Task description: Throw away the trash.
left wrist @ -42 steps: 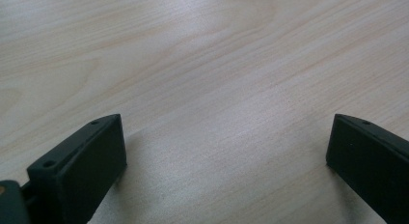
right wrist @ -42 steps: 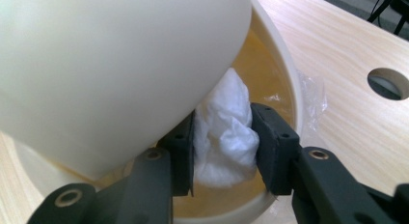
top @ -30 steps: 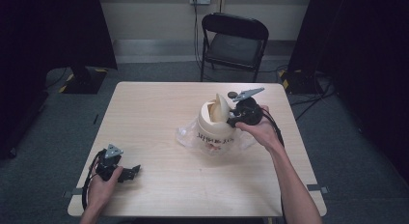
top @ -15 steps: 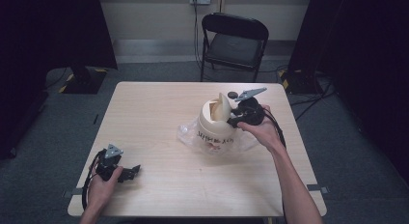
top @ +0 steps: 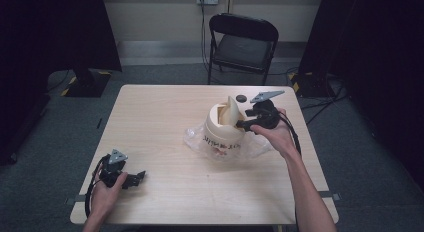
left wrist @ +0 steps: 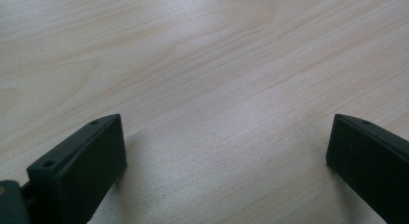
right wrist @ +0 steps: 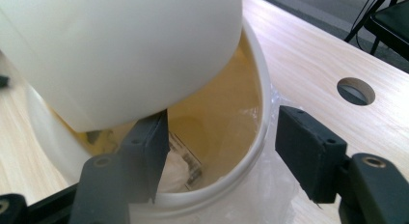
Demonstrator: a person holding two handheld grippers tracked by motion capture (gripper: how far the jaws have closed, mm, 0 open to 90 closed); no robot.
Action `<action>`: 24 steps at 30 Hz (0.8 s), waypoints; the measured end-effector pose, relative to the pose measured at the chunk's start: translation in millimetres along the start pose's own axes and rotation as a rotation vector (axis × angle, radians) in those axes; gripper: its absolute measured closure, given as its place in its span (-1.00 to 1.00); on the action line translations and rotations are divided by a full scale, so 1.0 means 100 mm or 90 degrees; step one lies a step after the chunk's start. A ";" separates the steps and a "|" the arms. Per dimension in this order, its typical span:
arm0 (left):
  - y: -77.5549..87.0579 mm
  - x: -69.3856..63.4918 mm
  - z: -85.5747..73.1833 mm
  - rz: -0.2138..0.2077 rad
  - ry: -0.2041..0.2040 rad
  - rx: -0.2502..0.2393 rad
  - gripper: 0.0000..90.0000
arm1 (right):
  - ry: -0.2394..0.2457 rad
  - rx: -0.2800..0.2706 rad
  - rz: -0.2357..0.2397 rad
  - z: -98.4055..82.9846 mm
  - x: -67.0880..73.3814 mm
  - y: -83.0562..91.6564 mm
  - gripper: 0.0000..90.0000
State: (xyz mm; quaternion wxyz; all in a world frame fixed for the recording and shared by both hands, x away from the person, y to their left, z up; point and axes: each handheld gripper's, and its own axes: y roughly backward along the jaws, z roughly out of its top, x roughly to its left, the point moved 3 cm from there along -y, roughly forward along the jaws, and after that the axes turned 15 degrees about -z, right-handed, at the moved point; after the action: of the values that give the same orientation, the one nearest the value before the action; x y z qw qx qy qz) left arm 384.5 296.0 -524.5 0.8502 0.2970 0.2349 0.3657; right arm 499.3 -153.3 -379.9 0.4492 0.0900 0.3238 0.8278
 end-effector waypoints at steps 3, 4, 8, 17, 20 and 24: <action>0.00 0.00 0.00 0.000 0.000 0.000 -1.00 | -0.015 -0.006 -0.005 -0.01 -0.03 0.03 -0.23; 0.00 0.00 0.00 0.000 0.000 0.000 -1.00 | -0.021 -0.008 -0.008 -0.01 -0.04 0.04 -0.27; 0.00 0.00 0.00 0.000 0.000 0.000 -1.00 | -0.052 -0.020 -0.005 -0.06 -0.10 0.11 -0.39; 0.00 0.00 0.00 0.000 0.000 0.000 -1.00 | -0.092 -0.043 -0.008 -0.17 -0.15 0.26 -0.48; 0.00 0.00 0.00 0.000 0.000 0.000 -1.00 | -0.106 -0.044 -0.018 -0.23 -0.15 0.30 -0.48; 0.00 0.00 0.00 0.000 0.000 0.000 -1.00 | -0.136 -0.034 -0.039 -0.38 -0.17 0.36 -0.50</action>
State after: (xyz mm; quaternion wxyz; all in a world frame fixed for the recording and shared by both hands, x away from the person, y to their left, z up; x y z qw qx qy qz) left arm 384.5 296.0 -524.5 0.8503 0.2970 0.2349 0.3656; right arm 468.1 -197.6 -384.6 0.5082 0.1556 0.2544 0.8080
